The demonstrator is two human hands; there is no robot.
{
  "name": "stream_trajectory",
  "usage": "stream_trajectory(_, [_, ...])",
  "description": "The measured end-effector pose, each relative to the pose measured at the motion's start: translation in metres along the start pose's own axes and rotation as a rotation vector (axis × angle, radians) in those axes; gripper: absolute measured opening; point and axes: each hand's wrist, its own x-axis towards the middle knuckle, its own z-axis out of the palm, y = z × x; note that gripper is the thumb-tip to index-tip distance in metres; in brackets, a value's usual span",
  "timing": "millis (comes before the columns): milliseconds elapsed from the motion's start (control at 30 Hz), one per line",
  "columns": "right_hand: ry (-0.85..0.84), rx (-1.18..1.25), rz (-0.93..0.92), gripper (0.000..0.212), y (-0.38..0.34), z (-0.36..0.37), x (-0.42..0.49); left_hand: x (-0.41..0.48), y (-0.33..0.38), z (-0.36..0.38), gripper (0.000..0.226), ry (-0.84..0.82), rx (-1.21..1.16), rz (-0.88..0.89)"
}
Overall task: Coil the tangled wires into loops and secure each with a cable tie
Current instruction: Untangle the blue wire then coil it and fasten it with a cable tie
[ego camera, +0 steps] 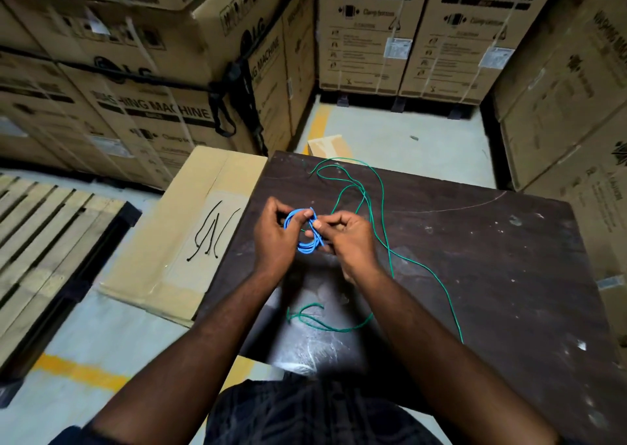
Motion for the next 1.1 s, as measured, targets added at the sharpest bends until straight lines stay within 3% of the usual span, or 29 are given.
stream_trajectory(333, [-0.067, -0.367, -0.134, 0.011, 0.032, 0.051, 0.0, 0.002, -0.041, -0.052, 0.027, -0.003, 0.088, -0.063])
stream_trajectory(567, [-0.068, -0.442, -0.236, 0.011, 0.053, 0.083, 0.013, 0.012, -0.066, -0.079, 0.03, 0.028, 0.153, -0.077])
stream_trajectory(900, [-0.028, -0.46, -0.112, 0.008, 0.095, 0.104, 0.055, 0.034, -0.116, -0.101, 0.017, -0.251, 0.204, -0.174])
stream_trajectory(1100, [-0.016, -0.5, -0.064, 0.007, 0.113, 0.116, 0.077, 0.044, -0.14, -0.111, 0.016, -0.2, 0.234, -0.256])
